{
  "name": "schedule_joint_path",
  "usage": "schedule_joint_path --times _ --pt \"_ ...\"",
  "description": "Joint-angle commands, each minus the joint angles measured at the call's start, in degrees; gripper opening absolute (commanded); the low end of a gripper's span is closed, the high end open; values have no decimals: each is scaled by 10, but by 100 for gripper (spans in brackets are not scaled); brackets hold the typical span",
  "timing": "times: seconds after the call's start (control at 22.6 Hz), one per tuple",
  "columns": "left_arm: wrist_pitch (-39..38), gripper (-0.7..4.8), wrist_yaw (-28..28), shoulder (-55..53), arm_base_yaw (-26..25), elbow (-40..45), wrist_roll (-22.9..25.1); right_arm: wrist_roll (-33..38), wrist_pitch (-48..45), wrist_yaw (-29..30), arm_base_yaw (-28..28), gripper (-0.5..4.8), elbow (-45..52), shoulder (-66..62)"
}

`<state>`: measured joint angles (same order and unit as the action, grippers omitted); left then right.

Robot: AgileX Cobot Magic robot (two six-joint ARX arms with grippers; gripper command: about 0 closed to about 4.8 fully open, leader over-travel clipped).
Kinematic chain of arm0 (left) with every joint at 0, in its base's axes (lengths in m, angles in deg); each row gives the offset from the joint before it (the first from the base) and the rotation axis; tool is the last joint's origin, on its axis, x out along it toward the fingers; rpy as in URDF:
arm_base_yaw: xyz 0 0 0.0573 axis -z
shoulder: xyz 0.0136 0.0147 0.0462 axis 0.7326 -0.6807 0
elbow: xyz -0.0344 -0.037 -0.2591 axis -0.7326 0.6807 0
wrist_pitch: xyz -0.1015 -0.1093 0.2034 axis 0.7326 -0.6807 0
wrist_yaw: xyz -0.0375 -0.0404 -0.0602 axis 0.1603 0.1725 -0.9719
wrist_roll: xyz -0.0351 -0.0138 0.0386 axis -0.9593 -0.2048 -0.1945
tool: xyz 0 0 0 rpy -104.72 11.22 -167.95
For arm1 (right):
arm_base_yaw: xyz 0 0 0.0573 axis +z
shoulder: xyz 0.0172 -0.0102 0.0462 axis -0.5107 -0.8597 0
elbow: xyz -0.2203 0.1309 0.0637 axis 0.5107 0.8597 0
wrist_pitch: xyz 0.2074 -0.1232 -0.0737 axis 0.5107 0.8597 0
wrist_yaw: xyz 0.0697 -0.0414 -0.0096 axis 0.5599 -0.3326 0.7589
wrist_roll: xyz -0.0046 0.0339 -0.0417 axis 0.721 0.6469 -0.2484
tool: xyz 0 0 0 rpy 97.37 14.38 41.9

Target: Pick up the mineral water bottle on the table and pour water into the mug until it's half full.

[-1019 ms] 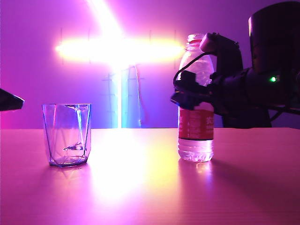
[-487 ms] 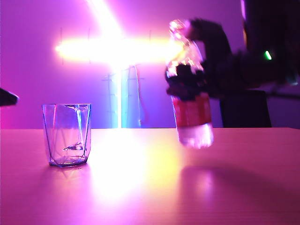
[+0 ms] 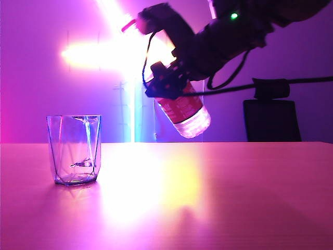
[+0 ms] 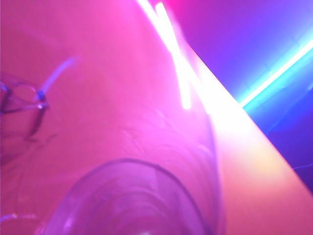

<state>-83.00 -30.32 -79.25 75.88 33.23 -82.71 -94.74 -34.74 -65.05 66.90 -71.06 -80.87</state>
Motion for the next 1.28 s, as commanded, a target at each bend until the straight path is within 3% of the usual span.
schedule_joint_path --times 0.04,0.44,1.28 --pt "6 -2 -2 -1 0 -2 -2 -65 -5 -2 15 246 -39 -25" --pt "6 -2 -1 -1 0 -2 -2 -207 -4 -85 57 246 -83 -91" --pt "6 -2 -1 -1 0 -2 -2 -389 -21 -170 59 247 -96 -112"
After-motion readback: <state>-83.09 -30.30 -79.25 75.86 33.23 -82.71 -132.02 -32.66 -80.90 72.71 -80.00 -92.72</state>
